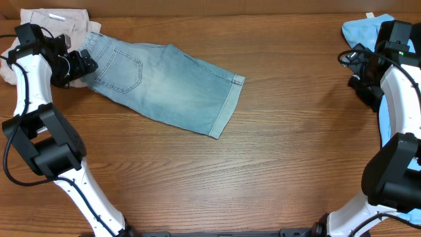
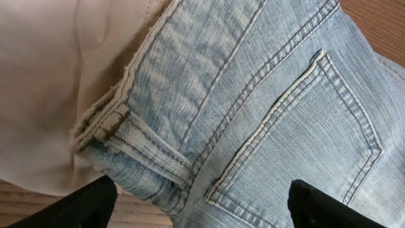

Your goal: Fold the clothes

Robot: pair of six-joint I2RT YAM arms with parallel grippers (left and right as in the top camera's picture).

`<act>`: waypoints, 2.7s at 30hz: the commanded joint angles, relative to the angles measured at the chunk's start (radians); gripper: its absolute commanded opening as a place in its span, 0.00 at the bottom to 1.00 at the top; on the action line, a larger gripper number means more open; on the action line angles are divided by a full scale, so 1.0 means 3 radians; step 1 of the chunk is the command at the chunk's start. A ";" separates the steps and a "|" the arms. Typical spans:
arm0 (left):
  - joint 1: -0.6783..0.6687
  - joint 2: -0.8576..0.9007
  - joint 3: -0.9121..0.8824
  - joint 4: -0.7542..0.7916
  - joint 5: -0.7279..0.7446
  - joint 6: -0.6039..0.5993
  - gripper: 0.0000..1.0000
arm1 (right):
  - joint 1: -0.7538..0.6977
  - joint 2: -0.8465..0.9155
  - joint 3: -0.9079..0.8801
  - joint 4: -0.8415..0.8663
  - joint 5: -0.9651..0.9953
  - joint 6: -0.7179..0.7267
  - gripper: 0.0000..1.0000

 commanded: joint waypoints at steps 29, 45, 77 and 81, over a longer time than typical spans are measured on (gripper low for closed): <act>-0.0088 0.0203 0.0036 0.0203 -0.0177 -0.0123 0.57 | 0.0009 -0.0014 0.0071 0.0020 0.0010 0.0018 1.00; -0.0095 0.0203 0.1076 -0.0752 -0.0280 -0.0238 0.04 | 0.0009 -0.0014 0.0071 0.0020 0.0010 0.0018 1.00; -0.1822 -0.0589 0.1663 -0.2637 -0.1807 -0.1280 0.04 | 0.0009 -0.0014 0.0071 0.0020 0.0010 0.0018 1.00; -0.2172 -0.0589 0.1642 -0.2637 -0.1593 -0.1207 0.04 | 0.0009 -0.0014 0.0071 0.0020 0.0010 0.0018 1.00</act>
